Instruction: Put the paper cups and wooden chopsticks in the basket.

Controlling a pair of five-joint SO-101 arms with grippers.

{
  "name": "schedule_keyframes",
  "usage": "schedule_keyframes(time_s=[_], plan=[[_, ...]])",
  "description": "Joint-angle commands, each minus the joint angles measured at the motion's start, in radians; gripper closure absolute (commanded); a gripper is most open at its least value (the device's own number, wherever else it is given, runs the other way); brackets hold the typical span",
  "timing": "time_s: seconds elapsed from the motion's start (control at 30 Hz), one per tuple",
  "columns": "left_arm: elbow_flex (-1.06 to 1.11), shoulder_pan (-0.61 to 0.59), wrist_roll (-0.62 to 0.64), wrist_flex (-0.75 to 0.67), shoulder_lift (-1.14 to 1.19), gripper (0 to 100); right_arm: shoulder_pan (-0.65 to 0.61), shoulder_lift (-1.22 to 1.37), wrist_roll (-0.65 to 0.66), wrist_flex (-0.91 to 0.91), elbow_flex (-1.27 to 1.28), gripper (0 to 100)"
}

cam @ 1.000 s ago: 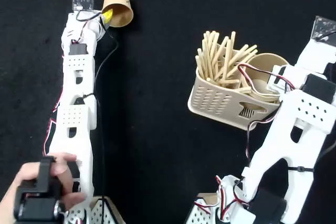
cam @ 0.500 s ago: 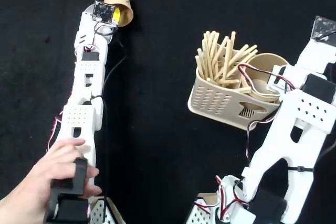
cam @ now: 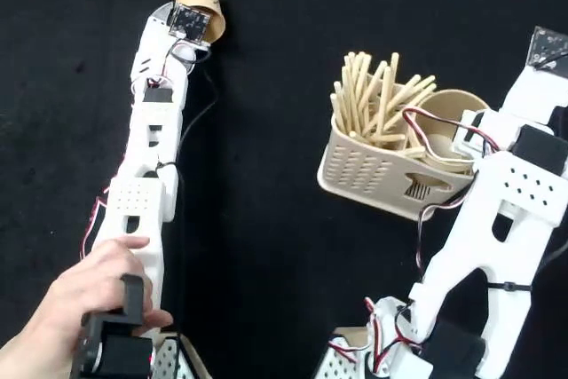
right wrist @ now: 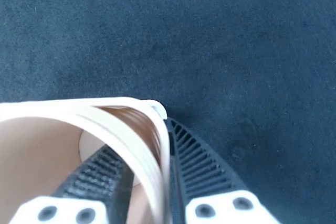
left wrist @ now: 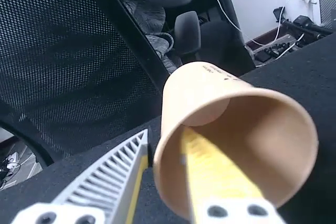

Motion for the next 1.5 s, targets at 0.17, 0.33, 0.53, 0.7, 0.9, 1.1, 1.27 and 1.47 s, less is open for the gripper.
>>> schedule_keyframes(time_s=[0.17, 0.33, 0.53, 0.7, 0.9, 1.1, 1.27, 1.47], plan=[[-0.007, 0.002, 0.000, -0.061, -0.028, 97, -0.031, -0.008, 0.005, -0.037, -0.002, 98.5], [-0.007, -0.001, 0.002, -0.061, -0.028, 97, -0.026, -0.008, 0.005, -0.037, -0.004, 98.5], [-0.028, -0.022, 0.002, 0.069, -0.038, 97, -0.026, -0.008, 0.005, -0.037, -0.004, 98.5], [-0.306, -0.036, 0.057, 0.394, -0.029, 97, -0.032, -0.008, 0.005, -0.037, -0.005, 98.5], [-0.297, -0.045, 0.149, 0.638, -0.213, 97, -0.032, -0.008, 0.002, -0.037, -0.022, 98.5], [-0.297, -0.045, 0.219, 0.967, -0.439, 97, -0.086, -0.008, -0.003, -0.031, -0.018, 98.6], [-0.295, -0.051, 0.247, 1.237, -0.652, 97, -0.172, -0.007, -0.110, 0.043, -0.036, 98.6], [-0.294, -0.051, 0.247, 1.494, -0.896, 97, -0.296, -0.008, -0.259, 0.164, -0.131, 98.6]])
